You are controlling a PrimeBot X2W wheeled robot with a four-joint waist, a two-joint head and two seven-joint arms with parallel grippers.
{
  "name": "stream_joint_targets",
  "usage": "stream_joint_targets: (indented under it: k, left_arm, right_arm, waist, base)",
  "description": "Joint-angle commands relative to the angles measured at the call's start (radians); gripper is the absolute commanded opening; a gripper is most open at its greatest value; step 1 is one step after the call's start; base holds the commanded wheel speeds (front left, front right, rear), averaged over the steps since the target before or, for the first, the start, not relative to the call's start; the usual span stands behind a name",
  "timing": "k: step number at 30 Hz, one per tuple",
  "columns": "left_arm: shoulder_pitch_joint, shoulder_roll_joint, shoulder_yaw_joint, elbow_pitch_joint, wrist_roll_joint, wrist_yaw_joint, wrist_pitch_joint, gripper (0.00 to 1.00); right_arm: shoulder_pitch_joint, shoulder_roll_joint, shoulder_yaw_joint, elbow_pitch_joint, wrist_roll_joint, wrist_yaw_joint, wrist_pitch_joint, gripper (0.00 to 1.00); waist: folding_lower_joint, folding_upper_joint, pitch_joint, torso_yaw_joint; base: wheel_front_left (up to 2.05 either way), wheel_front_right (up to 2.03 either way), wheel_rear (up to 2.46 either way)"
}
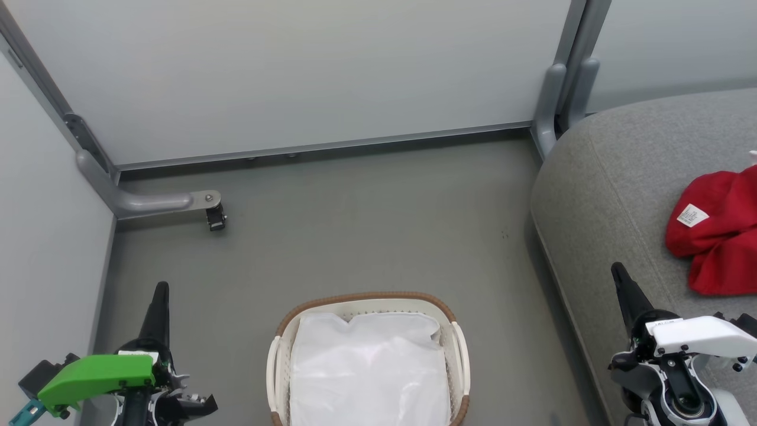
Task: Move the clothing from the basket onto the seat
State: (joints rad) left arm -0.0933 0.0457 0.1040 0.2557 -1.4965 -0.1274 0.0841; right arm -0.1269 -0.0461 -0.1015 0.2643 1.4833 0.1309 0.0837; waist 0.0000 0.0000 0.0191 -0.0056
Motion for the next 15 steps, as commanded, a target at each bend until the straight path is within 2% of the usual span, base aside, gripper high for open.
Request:
stream_joint_targets:
  k: [1, 15]
  left_arm:
    - [-0.019, 0.007, 0.006, -0.008, -0.022, -0.004, 0.006, 0.00]
    - [-0.022, 0.008, 0.012, -0.012, -0.113, -0.006, 0.030, 0.00]
  right_arm:
    - [0.017, -0.006, -0.005, -0.009, 0.024, 0.000, 0.008, 0.00]
    - [0.023, -0.007, -0.014, -0.022, 0.123, 0.000, 0.032, 0.00]
  waist:
    - [0.0000, 0.0000, -0.002, 0.001]
    - [0.0000, 0.0000, -0.014, 0.005]
  base:
    - [0.00, 0.00, 0.00]
    - [0.00, 0.00, 0.00]
